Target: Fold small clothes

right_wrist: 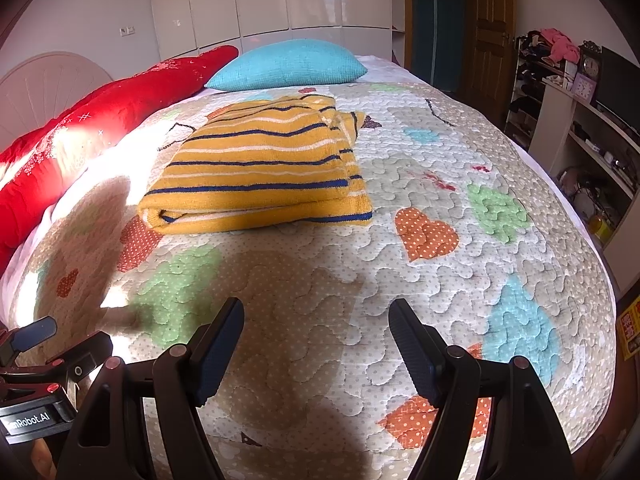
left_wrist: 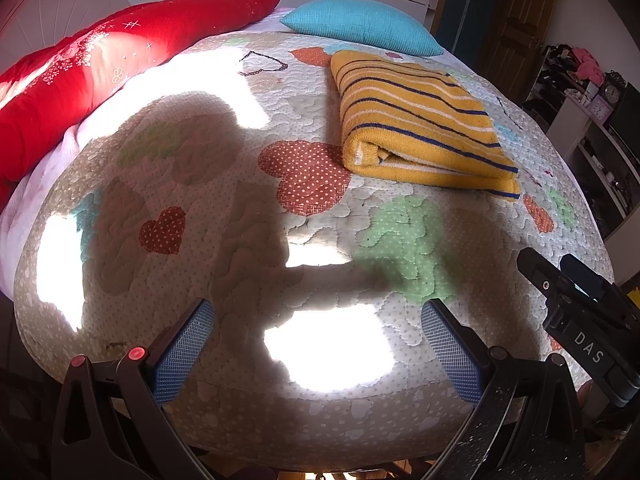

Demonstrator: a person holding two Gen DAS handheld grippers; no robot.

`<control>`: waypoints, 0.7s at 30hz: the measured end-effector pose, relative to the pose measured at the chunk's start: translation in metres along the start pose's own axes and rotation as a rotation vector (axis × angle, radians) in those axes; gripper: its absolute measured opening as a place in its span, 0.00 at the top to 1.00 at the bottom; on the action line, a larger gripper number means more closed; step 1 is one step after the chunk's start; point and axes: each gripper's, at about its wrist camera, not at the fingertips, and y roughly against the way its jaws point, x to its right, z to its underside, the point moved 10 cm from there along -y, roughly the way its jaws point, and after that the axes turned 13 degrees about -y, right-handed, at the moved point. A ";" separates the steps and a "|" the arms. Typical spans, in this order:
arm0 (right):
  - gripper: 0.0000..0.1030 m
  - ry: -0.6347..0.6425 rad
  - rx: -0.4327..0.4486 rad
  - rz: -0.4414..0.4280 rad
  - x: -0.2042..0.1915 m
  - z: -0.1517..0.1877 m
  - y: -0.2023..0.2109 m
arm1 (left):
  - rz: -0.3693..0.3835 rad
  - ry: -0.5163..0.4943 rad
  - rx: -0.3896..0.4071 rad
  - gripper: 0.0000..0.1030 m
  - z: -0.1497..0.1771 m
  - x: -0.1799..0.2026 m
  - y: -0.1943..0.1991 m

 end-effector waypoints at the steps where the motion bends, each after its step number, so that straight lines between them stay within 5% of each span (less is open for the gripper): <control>1: 0.23 0.002 0.004 0.001 0.001 0.000 0.001 | -0.002 -0.001 0.002 0.00 -0.001 -0.001 0.000; 21: 0.23 0.027 0.051 -0.009 -0.010 -0.055 -0.011 | -0.024 -0.042 0.046 0.00 -0.056 -0.011 -0.014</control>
